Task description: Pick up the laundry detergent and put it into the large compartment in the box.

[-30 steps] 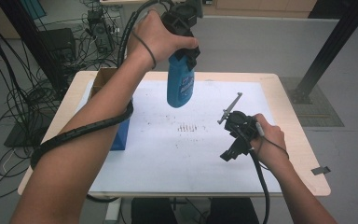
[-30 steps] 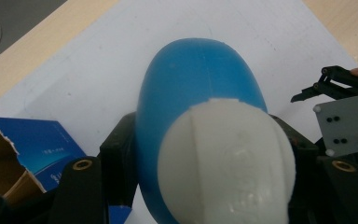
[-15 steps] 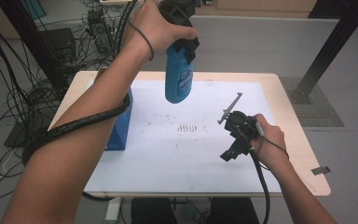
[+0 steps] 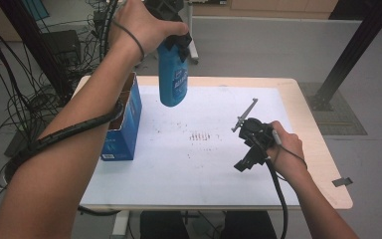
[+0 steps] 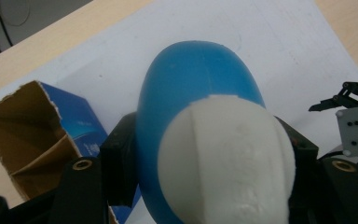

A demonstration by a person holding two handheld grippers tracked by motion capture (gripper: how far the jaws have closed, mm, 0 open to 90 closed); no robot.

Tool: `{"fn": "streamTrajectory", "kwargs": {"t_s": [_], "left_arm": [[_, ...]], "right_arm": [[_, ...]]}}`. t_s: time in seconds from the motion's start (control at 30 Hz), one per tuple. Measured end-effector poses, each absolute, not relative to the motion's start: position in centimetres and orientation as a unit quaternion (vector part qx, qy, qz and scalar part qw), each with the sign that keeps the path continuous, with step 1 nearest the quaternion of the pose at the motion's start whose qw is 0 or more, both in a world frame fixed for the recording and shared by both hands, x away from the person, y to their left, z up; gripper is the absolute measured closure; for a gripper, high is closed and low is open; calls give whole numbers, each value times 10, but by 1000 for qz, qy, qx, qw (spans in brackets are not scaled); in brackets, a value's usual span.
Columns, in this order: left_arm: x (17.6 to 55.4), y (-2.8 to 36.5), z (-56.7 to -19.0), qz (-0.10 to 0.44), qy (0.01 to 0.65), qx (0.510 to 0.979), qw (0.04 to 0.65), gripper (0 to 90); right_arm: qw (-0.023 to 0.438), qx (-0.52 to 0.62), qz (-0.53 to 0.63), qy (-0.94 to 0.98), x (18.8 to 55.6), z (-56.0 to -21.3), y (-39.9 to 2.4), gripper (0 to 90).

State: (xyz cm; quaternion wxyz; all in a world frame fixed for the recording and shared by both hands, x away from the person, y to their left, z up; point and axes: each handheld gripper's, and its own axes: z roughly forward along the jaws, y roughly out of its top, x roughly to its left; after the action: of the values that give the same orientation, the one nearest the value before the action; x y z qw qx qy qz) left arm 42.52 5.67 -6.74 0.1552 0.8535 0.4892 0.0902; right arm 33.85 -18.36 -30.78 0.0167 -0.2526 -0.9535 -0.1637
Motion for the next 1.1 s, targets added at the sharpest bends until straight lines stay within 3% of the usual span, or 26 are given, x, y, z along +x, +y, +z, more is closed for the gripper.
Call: {"fn": "streamTrajectory", "kwargs": {"t_s": [0.6,1.1], "left_arm": [[429,132,-64,127,578,791,154,377],[430,186,-67,121,629,752,159,377]], "right_arm": [[17,-246,-168,-955,338,-307,-179,43],[15,-238,-174,-955,338,-307,-179,43]]}}
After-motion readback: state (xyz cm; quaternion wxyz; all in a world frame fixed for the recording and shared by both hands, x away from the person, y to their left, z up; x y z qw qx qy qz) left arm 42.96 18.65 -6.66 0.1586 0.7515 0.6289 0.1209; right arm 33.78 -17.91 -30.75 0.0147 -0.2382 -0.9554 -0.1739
